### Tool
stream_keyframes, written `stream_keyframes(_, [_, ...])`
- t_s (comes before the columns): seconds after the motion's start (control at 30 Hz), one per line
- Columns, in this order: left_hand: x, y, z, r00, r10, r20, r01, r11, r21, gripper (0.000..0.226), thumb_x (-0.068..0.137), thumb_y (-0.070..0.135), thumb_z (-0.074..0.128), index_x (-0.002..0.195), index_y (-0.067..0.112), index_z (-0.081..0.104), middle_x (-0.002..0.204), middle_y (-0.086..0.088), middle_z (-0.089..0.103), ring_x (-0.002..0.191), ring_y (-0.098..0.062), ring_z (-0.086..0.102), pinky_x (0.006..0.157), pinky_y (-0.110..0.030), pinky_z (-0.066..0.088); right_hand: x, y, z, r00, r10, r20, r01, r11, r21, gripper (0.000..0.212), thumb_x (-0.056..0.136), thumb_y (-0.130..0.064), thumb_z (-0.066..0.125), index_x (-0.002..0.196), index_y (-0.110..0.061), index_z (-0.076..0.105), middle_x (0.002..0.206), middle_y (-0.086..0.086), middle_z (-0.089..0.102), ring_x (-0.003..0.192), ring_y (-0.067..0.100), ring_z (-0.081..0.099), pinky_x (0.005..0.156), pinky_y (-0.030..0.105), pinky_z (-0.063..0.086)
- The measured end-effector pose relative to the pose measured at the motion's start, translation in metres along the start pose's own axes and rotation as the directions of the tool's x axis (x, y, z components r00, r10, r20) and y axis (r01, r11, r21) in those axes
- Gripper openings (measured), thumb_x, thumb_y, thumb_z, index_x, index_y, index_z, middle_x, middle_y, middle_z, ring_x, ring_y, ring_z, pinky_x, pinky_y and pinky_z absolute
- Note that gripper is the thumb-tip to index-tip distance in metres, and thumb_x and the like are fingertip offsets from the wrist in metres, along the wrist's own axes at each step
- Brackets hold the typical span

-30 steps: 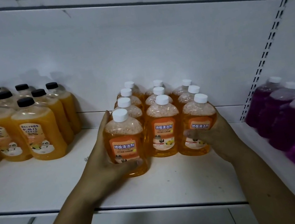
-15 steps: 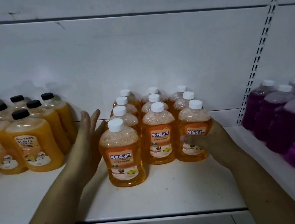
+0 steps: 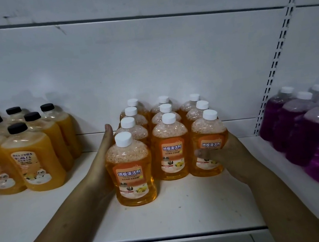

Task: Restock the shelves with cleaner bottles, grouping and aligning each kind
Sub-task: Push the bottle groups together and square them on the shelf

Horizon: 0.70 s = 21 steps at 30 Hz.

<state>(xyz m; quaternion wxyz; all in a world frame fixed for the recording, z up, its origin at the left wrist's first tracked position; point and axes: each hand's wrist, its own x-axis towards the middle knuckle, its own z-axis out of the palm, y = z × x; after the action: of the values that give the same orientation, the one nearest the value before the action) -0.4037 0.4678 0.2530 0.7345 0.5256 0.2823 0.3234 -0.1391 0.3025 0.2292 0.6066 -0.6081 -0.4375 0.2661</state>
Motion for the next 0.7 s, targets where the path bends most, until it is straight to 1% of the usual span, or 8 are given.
stream_keyframes(0.1, [-0.0002, 0.0005, 0.0015, 1.000, -0.004, -0.006, 0.004, 1.000, -0.015, 0.126, 0.032, 0.094, 0.080, 0.141, 0.033, 0.061, 0.143, -0.005, 0.066, 0.132, -0.032, 0.063, 0.108, -0.053, 0.050, -0.0001, -0.0006, -0.0006, 1.000, -0.003, 0.006, 0.003, 1.000, 0.004, 0.121, 0.039, -0.064, 0.100, 0.146, -0.037, 0.050, 0.135, -0.007, 0.069, 0.124, 0.021, 0.067, 0.104, 0.055, 0.055])
stream_keyframes(0.17, [-0.0011, 0.0009, 0.0021, 1.000, -0.003, 0.004, 0.003, 1.000, -0.014, 0.123, 0.028, 0.094, 0.081, 0.133, 0.032, 0.066, 0.139, -0.005, 0.069, 0.129, -0.032, 0.065, 0.100, -0.048, 0.055, -0.0002, -0.0007, -0.0015, 1.000, -0.003, 0.006, 0.003, 1.000, 0.004, 0.120, 0.040, -0.063, 0.100, 0.146, -0.036, 0.050, 0.136, -0.006, 0.069, 0.124, 0.022, 0.067, 0.104, 0.056, 0.054])
stream_keyframes(0.2, [-0.0011, 0.0008, 0.0019, 1.000, 0.000, 0.009, 0.000, 1.000, -0.015, 0.121, 0.028, 0.094, 0.081, 0.131, 0.032, 0.067, 0.138, -0.005, 0.069, 0.128, -0.032, 0.065, 0.100, -0.048, 0.055, -0.0004, -0.0006, -0.0018, 1.000, -0.003, 0.008, 0.003, 1.000, 0.002, 0.120, 0.040, -0.063, 0.100, 0.146, -0.036, 0.050, 0.136, -0.006, 0.069, 0.124, 0.023, 0.067, 0.104, 0.057, 0.054])
stream_keyframes(0.33, [-0.0008, -0.0002, 0.0001, 0.999, 0.038, 0.019, -0.038, 0.998, -0.047, 0.120, 0.042, 0.095, 0.077, 0.145, 0.036, 0.058, 0.147, -0.001, 0.063, 0.135, -0.029, 0.061, 0.115, -0.057, 0.044, -0.0007, -0.0002, -0.0029, 1.000, -0.005, 0.004, 0.005, 1.000, -0.012, 0.120, 0.039, -0.064, 0.099, 0.145, -0.036, 0.050, 0.135, -0.006, 0.069, 0.122, 0.021, 0.068, 0.104, 0.056, 0.055])
stream_keyframes(0.43, [-0.0017, -0.0007, -0.0008, 0.998, 0.061, 0.018, -0.059, 0.996, -0.067, 0.115, 0.048, 0.096, 0.075, 0.147, 0.039, 0.056, 0.149, 0.002, 0.061, 0.137, -0.027, 0.059, 0.119, -0.058, 0.040, -0.0008, -0.0003, -0.0022, 1.000, -0.009, 0.007, 0.009, 1.000, -0.024, 0.123, 0.036, -0.068, 0.098, 0.145, -0.036, 0.050, 0.134, -0.007, 0.069, 0.122, 0.020, 0.068, 0.104, 0.055, 0.055])
stream_keyframes(0.57, [-0.0044, 0.0004, 0.0028, 0.999, 0.049, 0.014, -0.048, 0.997, -0.061, 0.125, 0.033, 0.095, 0.080, 0.141, 0.034, 0.061, 0.143, -0.002, 0.066, 0.133, -0.030, 0.062, 0.110, -0.052, 0.049, -0.0013, -0.0026, 0.0008, 1.000, -0.013, 0.007, 0.013, 0.999, -0.034, 0.126, 0.033, -0.072, 0.096, 0.145, -0.037, 0.049, 0.133, -0.009, 0.069, 0.121, 0.018, 0.068, 0.103, 0.052, 0.056])
stream_keyframes(0.63, [-0.0051, 0.0010, 0.0038, 0.999, 0.044, 0.023, -0.043, 0.997, -0.058, 0.124, 0.027, 0.093, 0.081, 0.134, 0.033, 0.065, 0.140, -0.004, 0.068, 0.130, -0.031, 0.064, 0.104, -0.048, 0.052, -0.0016, -0.0043, 0.0020, 1.000, -0.009, 0.012, 0.009, 0.999, -0.034, 0.125, 0.035, -0.072, 0.096, 0.145, -0.038, 0.048, 0.133, -0.010, 0.069, 0.122, 0.018, 0.068, 0.104, 0.053, 0.055])
stream_keyframes(0.7, [-0.0048, 0.0011, 0.0031, 0.999, 0.037, 0.028, -0.035, 0.998, -0.060, 0.120, 0.027, 0.092, 0.083, 0.130, 0.033, 0.067, 0.138, -0.005, 0.069, 0.128, -0.031, 0.065, 0.102, -0.048, 0.053, -0.0028, -0.0052, 0.0030, 1.000, -0.003, 0.016, 0.004, 1.000, -0.025, 0.122, 0.039, -0.069, 0.097, 0.146, -0.038, 0.048, 0.134, -0.009, 0.068, 0.122, 0.020, 0.068, 0.104, 0.055, 0.055])
